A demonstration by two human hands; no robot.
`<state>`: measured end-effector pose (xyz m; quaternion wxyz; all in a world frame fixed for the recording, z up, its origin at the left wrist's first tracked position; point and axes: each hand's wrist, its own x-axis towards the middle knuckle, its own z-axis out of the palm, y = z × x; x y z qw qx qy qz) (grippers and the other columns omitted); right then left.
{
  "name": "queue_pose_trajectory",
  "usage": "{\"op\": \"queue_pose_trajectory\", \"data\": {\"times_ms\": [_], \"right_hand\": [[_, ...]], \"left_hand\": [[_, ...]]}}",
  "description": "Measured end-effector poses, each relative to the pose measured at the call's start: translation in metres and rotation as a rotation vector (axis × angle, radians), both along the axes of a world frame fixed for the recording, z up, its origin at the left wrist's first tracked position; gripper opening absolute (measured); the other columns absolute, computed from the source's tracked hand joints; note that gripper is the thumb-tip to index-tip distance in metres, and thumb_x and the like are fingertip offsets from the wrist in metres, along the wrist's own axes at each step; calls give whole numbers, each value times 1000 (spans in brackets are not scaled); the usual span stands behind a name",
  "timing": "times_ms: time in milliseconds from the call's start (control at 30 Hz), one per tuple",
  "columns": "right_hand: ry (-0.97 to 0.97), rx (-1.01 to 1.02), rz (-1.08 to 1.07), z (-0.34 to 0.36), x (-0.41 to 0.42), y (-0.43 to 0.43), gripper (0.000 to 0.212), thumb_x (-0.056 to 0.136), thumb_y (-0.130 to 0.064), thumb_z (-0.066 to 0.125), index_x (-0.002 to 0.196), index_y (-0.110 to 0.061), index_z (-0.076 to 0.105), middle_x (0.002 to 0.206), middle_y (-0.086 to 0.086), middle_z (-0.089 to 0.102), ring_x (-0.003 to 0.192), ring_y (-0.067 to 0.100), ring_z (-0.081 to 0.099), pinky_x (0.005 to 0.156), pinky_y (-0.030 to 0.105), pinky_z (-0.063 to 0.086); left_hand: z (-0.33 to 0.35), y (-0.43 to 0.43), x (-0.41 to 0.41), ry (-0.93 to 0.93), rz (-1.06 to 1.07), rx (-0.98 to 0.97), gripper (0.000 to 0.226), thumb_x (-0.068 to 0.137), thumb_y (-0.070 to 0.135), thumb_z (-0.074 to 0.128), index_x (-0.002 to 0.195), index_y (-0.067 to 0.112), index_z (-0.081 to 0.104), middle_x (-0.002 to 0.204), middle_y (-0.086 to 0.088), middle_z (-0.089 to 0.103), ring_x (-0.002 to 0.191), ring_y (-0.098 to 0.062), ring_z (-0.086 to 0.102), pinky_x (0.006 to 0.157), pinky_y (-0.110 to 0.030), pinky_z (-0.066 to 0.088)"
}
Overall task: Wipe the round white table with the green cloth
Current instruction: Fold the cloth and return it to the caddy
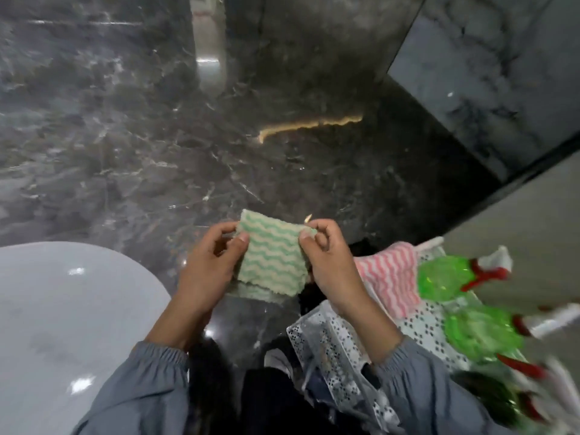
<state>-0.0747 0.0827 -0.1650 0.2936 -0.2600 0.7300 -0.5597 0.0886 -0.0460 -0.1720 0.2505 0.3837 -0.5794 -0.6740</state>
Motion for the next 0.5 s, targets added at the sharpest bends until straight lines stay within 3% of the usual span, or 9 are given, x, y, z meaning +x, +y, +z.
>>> {"op": "queue_pose_trajectory", "data": {"times_ms": [67,200,300,400,500], "right_hand": [[-66,9,-82,23,-16,27,11,104,-22,59,110,-30,55,97,21,61,76,21,55,65,41,46],[-57,-15,-315,57,-54,85,18,103,-13,57,114,-27,52,103,-1,72,71,11,64,57,30,49],[7,34,-457,65,-68,122,26,104,-12,55,112,-36,50,102,-12,70,73,0,68,56,18,51],[78,166,-500,63,-71,144,33,105,-11,51,120,-40,43,109,7,68,75,18,67,57,29,49],[181,269,-488,56,-64,151,49,105,-6,47,145,-30,35,139,11,55,103,20,63,78,30,53]], "left_hand": [[21,10,-34,-19,-82,-6,10,102,33,67,109,35,74,106,1,79,93,-18,77,70,-29,62],[56,45,-111,-36,-289,-65,11,103,32,66,105,40,74,103,6,79,89,-12,75,68,-25,58],[67,72,-154,-50,-406,-143,10,103,32,66,104,39,74,96,9,78,81,-5,72,67,-26,59],[66,92,-180,-123,-457,-180,7,103,33,67,102,36,74,91,10,76,77,-5,70,68,-34,60],[62,105,-196,-229,-501,-201,14,102,29,69,114,23,73,101,3,76,93,-21,73,84,-45,62]]}}
